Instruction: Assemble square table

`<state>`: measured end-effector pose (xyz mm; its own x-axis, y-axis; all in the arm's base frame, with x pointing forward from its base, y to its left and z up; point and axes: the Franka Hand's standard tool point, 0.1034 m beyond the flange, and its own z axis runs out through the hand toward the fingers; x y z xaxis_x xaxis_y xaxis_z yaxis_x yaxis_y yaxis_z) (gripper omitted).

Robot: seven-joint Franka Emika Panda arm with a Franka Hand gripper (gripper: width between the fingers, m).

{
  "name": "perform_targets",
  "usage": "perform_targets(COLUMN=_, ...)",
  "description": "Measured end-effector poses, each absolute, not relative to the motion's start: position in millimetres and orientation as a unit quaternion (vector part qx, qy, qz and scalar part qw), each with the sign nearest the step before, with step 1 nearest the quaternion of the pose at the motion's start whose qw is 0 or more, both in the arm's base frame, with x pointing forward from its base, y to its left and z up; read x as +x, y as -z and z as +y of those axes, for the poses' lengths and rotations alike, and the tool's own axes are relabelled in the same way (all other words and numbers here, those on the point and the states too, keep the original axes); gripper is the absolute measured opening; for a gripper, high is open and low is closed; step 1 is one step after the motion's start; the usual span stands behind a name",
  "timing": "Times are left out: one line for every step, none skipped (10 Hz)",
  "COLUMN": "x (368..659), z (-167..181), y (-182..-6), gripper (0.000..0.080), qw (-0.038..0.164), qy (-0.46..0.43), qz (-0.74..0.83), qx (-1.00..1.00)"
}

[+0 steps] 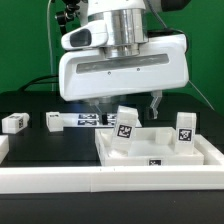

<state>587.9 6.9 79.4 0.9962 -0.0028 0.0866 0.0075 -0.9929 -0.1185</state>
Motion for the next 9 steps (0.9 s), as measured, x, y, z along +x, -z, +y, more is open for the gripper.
perform_targets(x=587.7, z=6.5, y=-79.1, gripper=0.0648, qw=0.059, qy=0.043, qz=-0.001, qx=-0.997)
perform_targets(x=587.7, z=5.1, y=-79.0, gripper=0.0648, qw=0.059, qy=0.043, qz=-0.001, qx=-0.997)
perform_targets(x=589.9, z=-2.2, y=-80.6, gripper=0.0648, qw=0.053, qy=0.037, qz=-0.008, qx=-0.998)
perform_targets(x=594.1, z=-6.8, y=-84.0, gripper=0.0648, qw=0.051, qy=0.041, qz=-0.009, qx=-0.998)
perform_targets(x=598.0, z=-7.0, y=-87.6, gripper=0.0648, qw=0.052, qy=0.041, qz=-0.009, qx=-0.998)
perform_targets(x=600.1, z=-6.9, y=-89.2, gripper=0.0648, qw=0.052, qy=0.044, qz=-0.009, qx=-0.998)
perform_targets(x=600.7, z=-8.1, y=-88.5, gripper=0.0648, qw=0.051, qy=0.046, qz=-0.009, qx=-0.998)
perform_targets(x=600.5, z=-9.6, y=-88.0, gripper=0.0648, qw=0.051, qy=0.046, qz=-0.008, qx=-0.998)
perform_targets(x=601.0, z=-10.2, y=-88.4, gripper=0.0648, qw=0.051, qy=0.046, qz=-0.008, qx=-0.998)
